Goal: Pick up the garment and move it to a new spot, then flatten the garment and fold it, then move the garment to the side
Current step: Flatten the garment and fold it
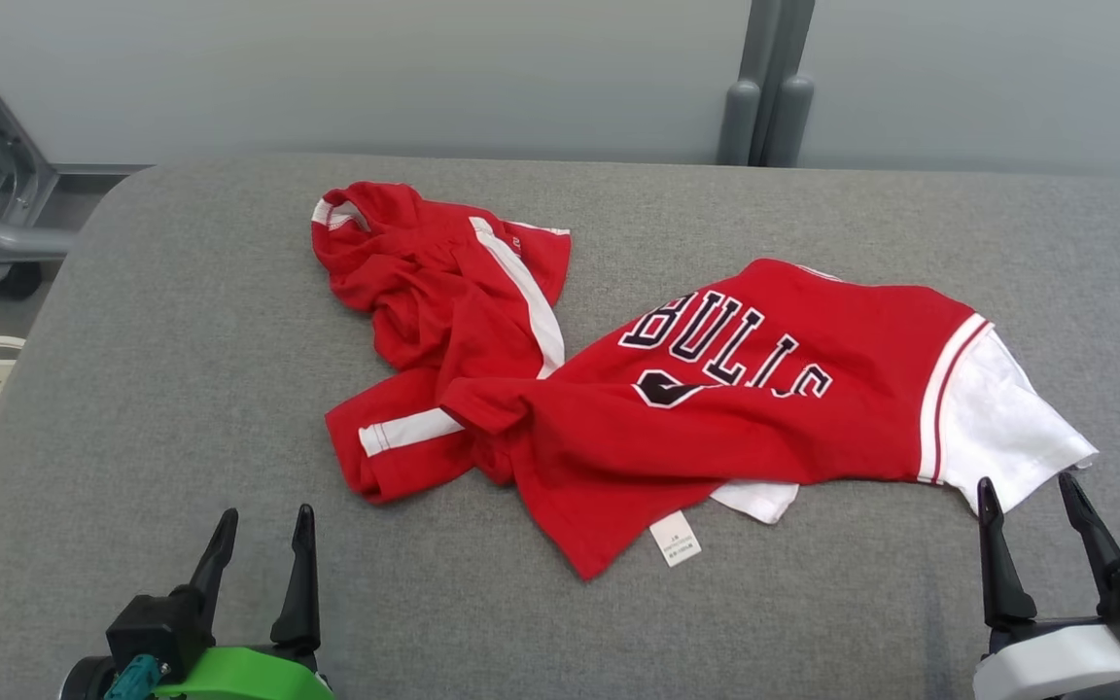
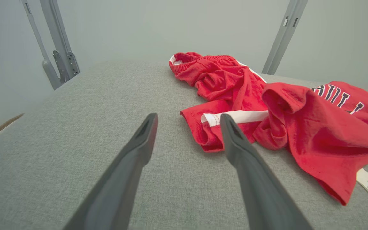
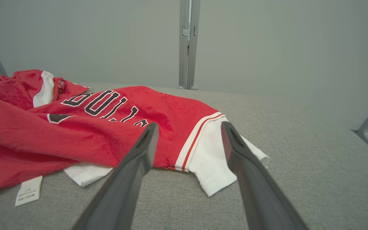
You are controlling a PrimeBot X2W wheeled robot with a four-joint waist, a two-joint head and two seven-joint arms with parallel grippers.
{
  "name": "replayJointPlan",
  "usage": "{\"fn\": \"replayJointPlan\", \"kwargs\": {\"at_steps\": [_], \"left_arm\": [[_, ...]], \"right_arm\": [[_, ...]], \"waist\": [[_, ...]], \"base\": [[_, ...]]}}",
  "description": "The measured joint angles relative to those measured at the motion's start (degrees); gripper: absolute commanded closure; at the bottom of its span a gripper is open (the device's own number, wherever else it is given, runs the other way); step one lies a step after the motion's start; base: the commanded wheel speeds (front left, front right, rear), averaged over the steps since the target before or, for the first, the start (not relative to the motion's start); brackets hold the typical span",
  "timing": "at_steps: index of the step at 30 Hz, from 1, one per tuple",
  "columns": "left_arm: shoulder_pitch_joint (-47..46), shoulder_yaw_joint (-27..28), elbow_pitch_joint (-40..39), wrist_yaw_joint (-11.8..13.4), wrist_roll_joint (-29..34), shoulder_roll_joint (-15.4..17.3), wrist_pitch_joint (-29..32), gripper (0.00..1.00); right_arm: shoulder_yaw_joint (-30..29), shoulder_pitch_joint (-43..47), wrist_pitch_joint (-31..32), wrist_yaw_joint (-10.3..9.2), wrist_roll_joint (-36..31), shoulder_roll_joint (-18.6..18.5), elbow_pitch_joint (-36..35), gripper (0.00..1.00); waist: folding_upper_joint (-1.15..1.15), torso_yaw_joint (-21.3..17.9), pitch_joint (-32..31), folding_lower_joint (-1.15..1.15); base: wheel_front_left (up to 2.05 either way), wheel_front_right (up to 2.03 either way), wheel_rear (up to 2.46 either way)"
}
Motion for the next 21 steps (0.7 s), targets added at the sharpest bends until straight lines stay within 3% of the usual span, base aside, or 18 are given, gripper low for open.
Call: {"fn": "replayJointPlan", "kwargs": {"at_steps": [7,21], "left_arm": [[1.58,4.21,0.9,-2.82,3.03,-2.37,0.0,0.0],[2.5,8.49,1.53,-5.63,6.77,-5.38,0.0,0.0]], "right_arm": [[-2.36,0.18,0.0,0.0,0.12,-0.02,0.89,0.0],[-3.69,-0.05,0.0,0.0,-0.16,-0.03,1.02,0.0]], "waist": [[0.0,2.1,-1.6,0.0],[0.0,2.12,-1.62,0.0]], "base": [[0.0,0.0,0.0],[0.0,0.0,0.0]]}}
